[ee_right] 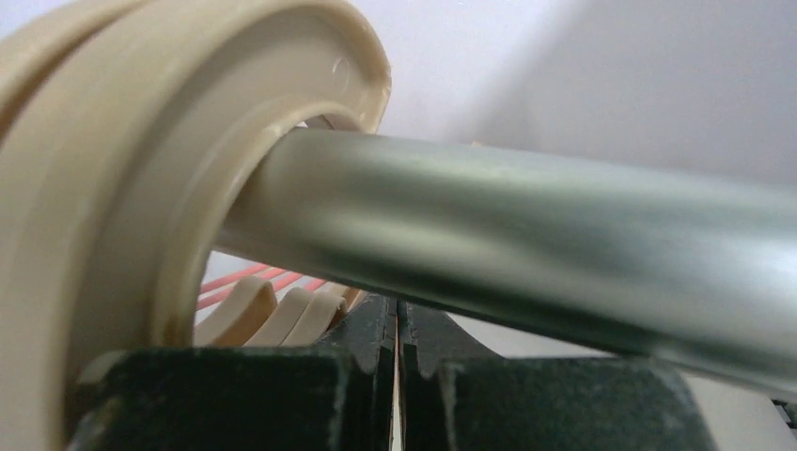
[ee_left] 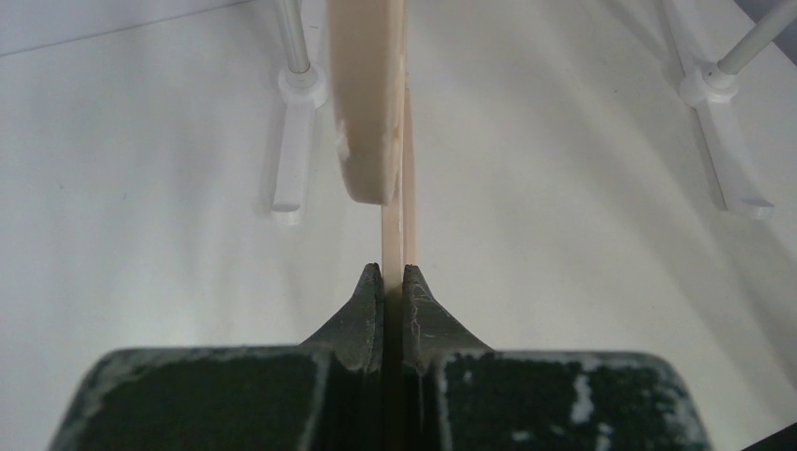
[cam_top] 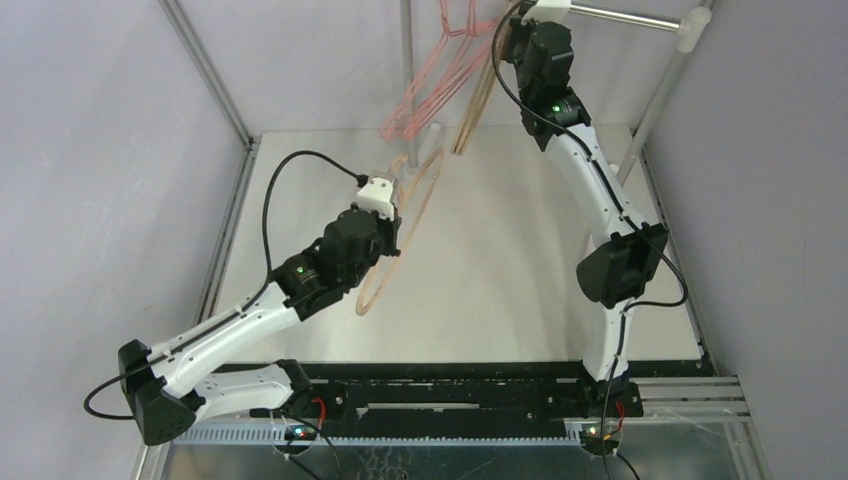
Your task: Organize the hangers
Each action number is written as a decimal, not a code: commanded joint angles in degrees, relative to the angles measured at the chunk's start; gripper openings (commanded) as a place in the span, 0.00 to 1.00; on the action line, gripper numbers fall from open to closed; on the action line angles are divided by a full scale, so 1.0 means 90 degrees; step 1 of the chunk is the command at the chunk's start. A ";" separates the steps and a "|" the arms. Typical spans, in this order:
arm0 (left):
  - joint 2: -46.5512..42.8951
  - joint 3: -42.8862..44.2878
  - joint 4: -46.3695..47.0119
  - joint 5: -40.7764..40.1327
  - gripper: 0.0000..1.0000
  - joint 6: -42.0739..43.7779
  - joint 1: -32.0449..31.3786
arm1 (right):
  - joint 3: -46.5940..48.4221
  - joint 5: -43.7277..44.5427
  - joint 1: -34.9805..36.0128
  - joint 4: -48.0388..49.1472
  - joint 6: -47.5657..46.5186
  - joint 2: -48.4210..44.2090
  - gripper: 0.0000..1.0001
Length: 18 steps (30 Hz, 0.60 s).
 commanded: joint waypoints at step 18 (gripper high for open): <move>-0.0307 -0.0219 0.0564 0.1279 0.00 -0.0097 0.0009 | -0.3516 0.1172 -0.0069 0.0776 0.0190 -0.2938 0.44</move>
